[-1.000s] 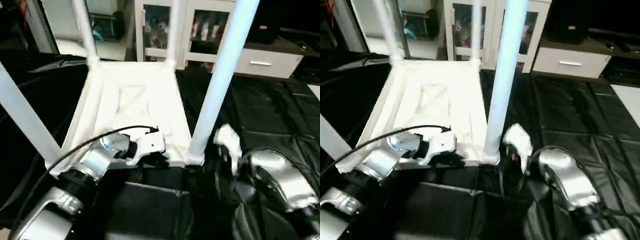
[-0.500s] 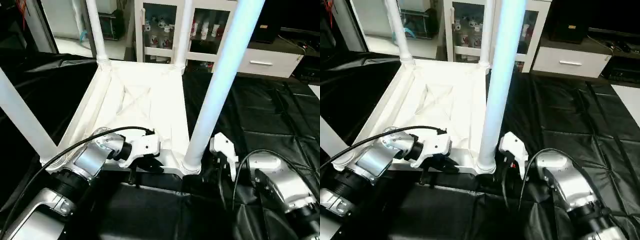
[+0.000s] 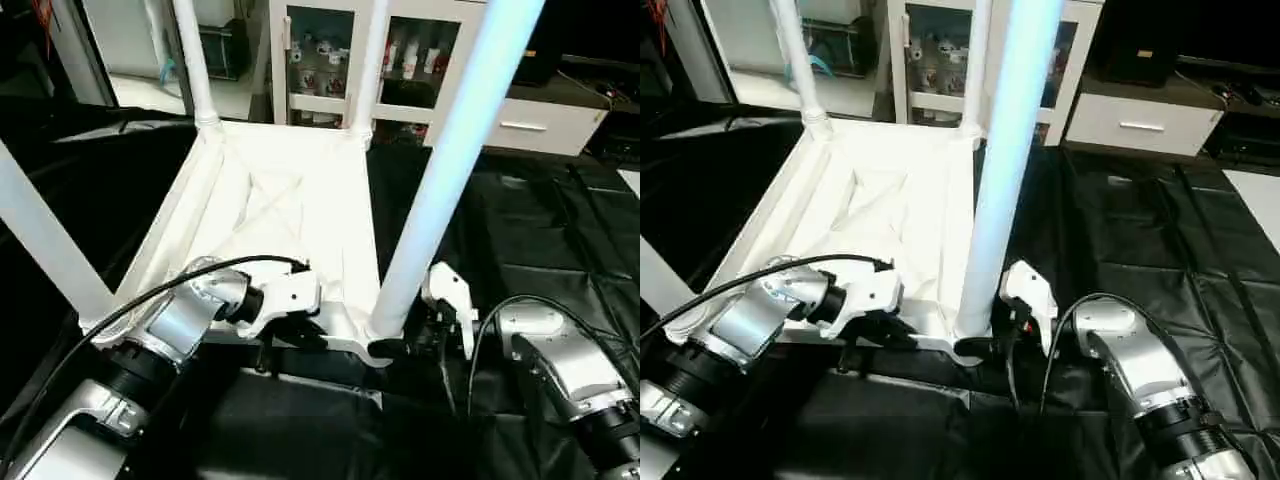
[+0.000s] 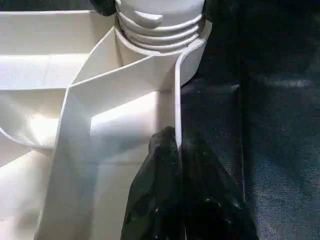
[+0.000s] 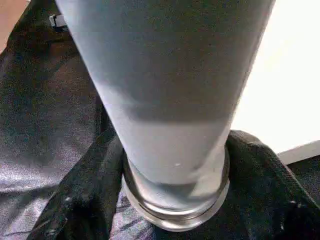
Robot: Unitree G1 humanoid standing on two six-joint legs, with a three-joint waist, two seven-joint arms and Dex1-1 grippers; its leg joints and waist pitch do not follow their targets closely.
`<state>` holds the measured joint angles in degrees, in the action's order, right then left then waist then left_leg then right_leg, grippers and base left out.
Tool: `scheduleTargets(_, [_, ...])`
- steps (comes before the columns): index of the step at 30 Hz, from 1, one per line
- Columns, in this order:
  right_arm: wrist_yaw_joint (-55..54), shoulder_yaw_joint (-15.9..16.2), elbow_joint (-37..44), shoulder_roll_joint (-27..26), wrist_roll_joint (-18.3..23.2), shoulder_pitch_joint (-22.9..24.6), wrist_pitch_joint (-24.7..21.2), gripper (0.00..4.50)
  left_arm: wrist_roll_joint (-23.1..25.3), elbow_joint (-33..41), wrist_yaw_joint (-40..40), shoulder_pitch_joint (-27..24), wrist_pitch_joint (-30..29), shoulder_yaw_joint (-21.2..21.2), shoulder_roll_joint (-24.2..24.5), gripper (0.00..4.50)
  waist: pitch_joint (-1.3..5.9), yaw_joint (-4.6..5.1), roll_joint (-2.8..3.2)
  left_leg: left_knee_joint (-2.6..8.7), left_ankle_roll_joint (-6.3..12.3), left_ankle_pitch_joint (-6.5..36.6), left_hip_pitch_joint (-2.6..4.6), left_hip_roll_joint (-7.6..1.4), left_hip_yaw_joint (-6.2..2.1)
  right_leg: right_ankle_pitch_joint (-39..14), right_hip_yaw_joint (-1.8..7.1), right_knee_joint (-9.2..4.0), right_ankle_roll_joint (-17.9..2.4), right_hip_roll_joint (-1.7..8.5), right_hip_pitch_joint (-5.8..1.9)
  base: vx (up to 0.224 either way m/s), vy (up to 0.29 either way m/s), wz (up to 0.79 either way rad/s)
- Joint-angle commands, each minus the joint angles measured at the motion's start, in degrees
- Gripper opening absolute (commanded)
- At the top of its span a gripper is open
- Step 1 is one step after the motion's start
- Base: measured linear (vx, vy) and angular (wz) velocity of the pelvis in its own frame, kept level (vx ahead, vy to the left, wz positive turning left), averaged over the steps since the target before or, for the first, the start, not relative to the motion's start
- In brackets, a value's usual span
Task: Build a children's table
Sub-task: Rotate leg to tighten
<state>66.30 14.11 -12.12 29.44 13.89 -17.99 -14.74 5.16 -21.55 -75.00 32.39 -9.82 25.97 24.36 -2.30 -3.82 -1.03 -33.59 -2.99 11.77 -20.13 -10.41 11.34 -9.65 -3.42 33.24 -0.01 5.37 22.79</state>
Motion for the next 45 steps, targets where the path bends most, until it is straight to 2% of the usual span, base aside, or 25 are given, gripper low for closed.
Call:
scheduleTargets(1, [1.10, 0.43, -0.36, 0.12, 0.36, -0.21, -0.11, 2.69, 2.06, -1.45, -2.08, -1.78, -1.07, 4.41, 0.24, 0.00, 3.18, -0.05, -0.22, 4.08, 2.99, 9.32, 0.49, -3.08, -1.10, -7.58, 2.40, -2.43, -15.50, 3.27, -2.56, 0.000, 0.000, 0.00])
scheduleTargets(5, [-4.61, -1.38, -3.62, -2.99, -0.69, -0.90, 0.88, 2.65, 1.39, -1.57, -0.33, -1.83, -1.54, 3.36, -0.88, 0.00, 3.24, -0.02, -0.22, 4.01, 3.05, 9.22, 0.51, -3.05, -1.06, -7.37, 2.41, -2.40, -15.71, 3.29, -2.54, 0.000, 0.000, 0.00])
scheduleTargets(6, [-7.30, -2.26, -5.17, -4.28, -1.15, -1.30, 1.37, 2.65, 1.10, -1.85, 0.79, -1.78, -1.55, 2.73, -1.58, 0.00, 3.04, 0.20, -0.11, 4.21, 2.36, 10.81, 0.29, -2.99, -1.16, -9.75, 2.36, -2.72, -15.39, 3.36, -2.45, 0.000, 0.000, 0.00])
scheduleTargets(10, [-10.14, -3.32, -6.83, -5.62, -1.39, -1.81, 1.42, 2.64, 0.88, -2.59, 2.97, -1.55, -1.81, 1.69, -2.75, 0.00, 2.54, 0.83, -0.24, 4.63, -0.14, 18.42, 0.84, -2.97, -1.42, -20.96, 2.37, -4.01, -12.21, 3.35, -1.82, 0.000, 0.000, 0.00])
scheduleTargets(12, [-16.38, -5.11, -9.55, -8.62, -1.72, -2.60, 0.85, 2.64, 0.63, -5.27, 8.94, -0.54, -2.30, -0.76, -5.76, 0.00, 2.40, 1.24, -0.36, 4.66, -1.01, 20.58, 0.76, -2.82, -1.74, -25.54, 2.15, -4.46, -10.68, 3.40, -1.63, -0.059, -0.001, -0.01])
scheduleTargets(14, [-28.16, -8.27, -13.27, -14.54, -1.90, -3.86, -0.74, 2.63, -0.22, -10.42, 20.26, 1.30, -4.36, -5.33, -11.80, 0.00, 2.31, 1.75, -0.37, 4.67, -2.12, 22.48, 0.80, -2.63, -2.16, -30.26, 1.68, -4.93, -8.58, 3.40, -1.55, -0.077, 0.012, -0.09])
scheduleTargets(15, [-34.88, -9.73, -14.89, -17.90, -2.36, -4.55, -1.15, 2.63, -0.31, -12.90, 25.96, 2.26, -5.84, -7.22, -14.51, 0.00, 2.37, 2.60, -0.14, 4.80, -2.69, 23.81, 0.41, -2.48, -2.63, -33.31, 1.16, -5.36, -6.71, 3.51, -1.72, -0.080, 0.017, -0.12])
scheduleTargets(16, [-36.21, -10.01, -15.19, -18.57, -2.47, -4.69, -1.20, 2.63, -0.31, -13.36, 27.05, 2.44, -6.18, -7.56, -15.01, 0.00, 2.37, 2.60, -0.14, 4.80, -2.69, 23.81, 0.41, -2.48, -2.63, -33.31, 1.16, -5.36, -6.71, 3.51, -1.72, -0.071, 0.029, -0.20])
scheduleTargets(17, [-42.84, -11.01, -16.74, -21.97, -3.33, -5.45, -0.53, 2.63, 0.60, -15.87, 32.68, 3.52, -6.77, -8.44, -17.02, 0.00, 2.24, 3.20, -0.07, 4.92, -2.81, 25.24, 0.14, -2.32, -3.09, -36.13, 0.40, -5.98, -4.66, 3.47, -1.76, -0.052, 0.029, -0.17])
scheduleTargets(18, [-45.96, -11.51, -17.76, -23.65, -3.95, -5.92, 0.56, 2.63, 1.54, -17.16, 35.49, 4.12, -6.34, -8.54, -17.73, 0.00, 2.30, 3.51, -0.12, 4.47, -2.41, 26.38, 0.82, -1.96, -3.19, -37.58, 0.21, -6.80, -3.80, 3.59, -1.21, -0.052, 0.029, -0.17])
scheduleTargets(19, [-48.25, -12.08, -18.42, -24.74, -4.11, -6.25, 1.30, 2.63, 2.06, -18.00, 37.51, 4.53, -6.05, -8.71, -18.17, 0.00, 2.34, 3.68, -0.21, 4.42, -1.97, 26.57, 0.93, -1.81, -3.22, -37.92, 0.16, -7.04, -3.63, 3.58, -1.10, 0.000, 0.000, 0.00])
scheduleTargets(21, [-50.40, -12.66, -19.06, -25.74, -4.22, -6.56, 1.97, 2.63, 2.49, -18.76, 39.40, 4.91, -5.80, -8.92, -18.60, 0.00, 2.35, 3.69, 0.06, 4.59, -0.62, 25.75, 0.71, -1.83, -3.37, -37.11, 0.02, -7.40, -3.59, 3.63, -1.48, 0.000, 0.000, 0.00])
scheduleTargets(22, [-53.73, -13.25, -20.08, -27.38, -4.46, -7.07, 3.22, 2.63, 3.16, -19.91, 42.14, 5.55, -5.06, -9.08, -19.24, 0.00, 2.20, 3.79, 0.30, 4.77, -0.54, 26.29, 0.78, -2.03, -3.38, -35.98, 0.07, -7.40, -3.95, 3.52, -1.11, 0.000, 0.000, 0.00])
scheduleTargets(26, [-57.59, -12.56, -22.07, -30.78, -5.73, -8.26, 6.12, 2.63, 4.30, -22.31, 47.05, 7.00, -3.16, -9.52, -20.97, 0.00, 2.29, 4.04, 0.56, 5.19, -0.89, 28.29, 0.86, -2.16, -3.41, -31.72, 0.15, -7.00, -5.45, 3.31, -1.06, 0.000, 0.000, 0.00])
scheduleTargets(27, [-57.47, -11.76, -22.83, -32.07, -6.16, -8.76, 6.85, 2.63, 4.73, -23.17, 48.30, 7.52, -2.45, -9.64, -21.67, 0.00, 2.38, 3.98, 0.21, 5.23, -0.67, 28.25, 0.84, -2.17, -3.34, -30.45, 0.22, -6.96, -5.86, 3.34, -1.21, 0.000, 0.000, 0.00])
scheduleTargets(29, [-57.03, -11.03, -23.44, -32.89, -7.02, -9.16, 7.67, 2.63, 5.20, -24.08, 49.07, 7.98, -1.83, -9.77, -22.37, 0.00, 2.31, 3.83, 0.08, 5.38, -0.30, 27.11, 0.58, -2.19, -3.15, -28.51, 0.65, -6.72, -6.60, 3.34, -1.20, 0.000, 0.000, 0.00])
scheduleTargets(32, [-56.14, -11.11, -23.56, -33.51, -7.28, -9.46, 8.74, 2.63, 5.50, -24.65, 48.67, 8.20, -1.21, -9.41, -22.77, 0.00, 2.28, 3.68, 0.20, 5.37, 0.05, 26.82, 0.67, -2.13, -2.99, -28.09, 1.00, -6.57, -7.15, 3.45, -1.12, 0.000, 0.000, 0.00])
scheduleTargets(34, [-53.54, -11.45, -22.25, -32.94, -6.44, -9.30, 9.58, 2.63, 5.41, -24.45, 47.13, 7.97, -0.99, -8.70, -22.36, 0.00, 2.28, 3.52, 0.24, 5.41, 0.33, 26.57, 0.68, -2.19, -2.93, -28.11, 1.13, -6.56, -7.27, 3.51, -1.16, 0.000, 0.000, 0.00])
scheduleTargets(35, [-52.88, -11.50, -21.73, -32.53, -6.19, -9.22, 10.20, 3.19, 5.42, -24.57, 46.49, 7.93, -0.63, -8.37, -22.10, 0.00, 2.27, 3.49, 0.27, 5.44, 0.37, 26.49, 0.66, -2.20, -2.92, -28.09, 1.14, -6.56, -7.31, 3.51, -1.17, 0.000, 0.000, 0.00])
scheduleTargets(36, [-52.25, -11.88, -20.13, -31.12, -5.92, -8.90, 11.27, 3.33, 5.43, -23.92, 44.69, 7.44, -0.31, -7.85, -21.23, 0.00, 2.29, 3.40, 0.42, 5.45, 0.42, 26.49, 0.69, -2.20, -2.94, -28.25, 1.14, -6.57, -7.23, 3.54, -1.16, 0.000, 0.000, 0.00])
scheduleTargets(38, [-51.98, -12.18, -19.35, -30.47, -5.68, -8.76, 11.47, 3.39, 5.41, -23.51, 43.98, 7.19, -0.29, -7.72, -20.81, 0.00, 2.37, 3.42, 0.27, 5.49, 0.81, 25.72, 0.29, -2.19, -2.93, -27.63, 1.19, -6.48, -7.10, 3.64, -1.52, 0.000, 0.000, 0.00])
scheduleTargets(40, [-49.24, -13.46, -16.75, -26.38, -4.81, -8.44, 11.01, 3.68, 5.70, -22.06, 38.50, 6.03, 1.97, -6.54, -18.24, 0.00, 2.45, 3.49, 0.31, 5.68, 1.30, 23.10, -0.43, -2.33, -3.02, -25.56, 1.20, -6.09, -7.23, 3.58, -2.11, 0.000, 0.000, 0.00])
scheduleTargets(43, [-48.33, -13.78, -16.42, -25.53, -4.80, -8.39, 10.84, 3.80, 5.62, -21.84, 37.09, 5.81, 2.19, -6.45, -17.77, 0.00, 2.25, 3.22, 0.25, 5.28, 1.68, 22.70, 0.40, -2.23, -2.46, -26.96, 1.44, -6.46, -8.23, 3.63, -1.24, 0.000, 0.000, 0.00])
scheduleTargets(44, [-46.28, -13.91, -15.76, -23.96, -4.70, -8.26, 10.20, 3.94, 5.54, -21.26, 35.07, 5.45, 2.80, -6.08, -16.82, 0.00, 2.24, 3.15, 0.26, 5.25, 1.77, 22.74, 0.48, -2.24, -2.49, -27.61, 1.43, -6.53, -8.29, 3.67, -1.25, 0.000, 0.000, 0.00])
scheduleTargets(45, [-38.44, -14.15, -12.98, -19.02, -3.00, -7.62, 7.05, 4.16, 4.89, -19.13, 29.24, 4.32, 1.68, -5.05, -13.72, 0.00, 2.37, 2.91, 0.23, 5.28, 1.98, 21.69, 0.36, -2.38, -2.53, -26.78, 1.48, -6.34, -8.56, 3.71, -1.58, 0.000, 0.000, 0.00])
